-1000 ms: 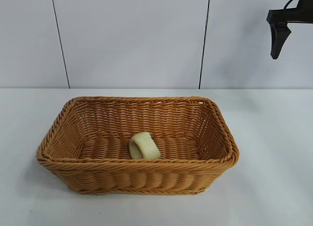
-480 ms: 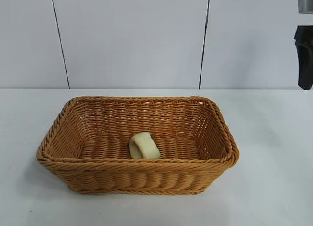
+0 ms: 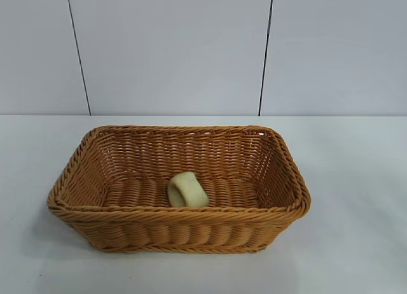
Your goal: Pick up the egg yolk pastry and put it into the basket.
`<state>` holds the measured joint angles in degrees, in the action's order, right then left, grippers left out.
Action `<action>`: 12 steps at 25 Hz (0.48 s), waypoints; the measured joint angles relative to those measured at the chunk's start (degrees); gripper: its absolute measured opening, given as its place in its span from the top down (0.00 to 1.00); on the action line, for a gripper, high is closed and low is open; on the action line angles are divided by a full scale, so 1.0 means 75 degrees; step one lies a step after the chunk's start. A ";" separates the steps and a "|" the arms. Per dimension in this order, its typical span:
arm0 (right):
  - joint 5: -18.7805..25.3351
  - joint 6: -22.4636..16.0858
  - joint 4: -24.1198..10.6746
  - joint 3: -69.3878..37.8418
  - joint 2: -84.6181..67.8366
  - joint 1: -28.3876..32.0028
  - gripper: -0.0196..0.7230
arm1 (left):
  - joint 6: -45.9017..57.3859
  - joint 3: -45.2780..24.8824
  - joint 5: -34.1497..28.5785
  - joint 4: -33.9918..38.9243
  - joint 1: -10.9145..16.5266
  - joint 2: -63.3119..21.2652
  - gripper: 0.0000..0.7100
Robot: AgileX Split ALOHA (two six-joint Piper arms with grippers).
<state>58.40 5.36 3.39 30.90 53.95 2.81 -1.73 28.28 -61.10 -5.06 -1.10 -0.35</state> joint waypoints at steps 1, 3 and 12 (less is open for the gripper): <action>0.0000 0.0020 0.0034 -0.0130 -0.0301 0.0000 0.06 | 0.0000 0.0000 0.0000 0.0000 0.0000 0.0000 0.02; -0.0005 0.0031 0.0098 -0.0236 -0.1007 0.0000 0.06 | 0.0000 0.0000 0.0000 0.0000 0.0000 0.0000 0.02; -0.0016 0.0031 0.0166 -0.0256 -0.3924 0.0000 0.06 | 0.0000 0.0000 0.0000 0.0000 0.0000 0.0000 0.02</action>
<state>58.28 5.59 4.64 28.98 24.52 2.81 -1.73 28.28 -61.10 -5.06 -1.10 -0.35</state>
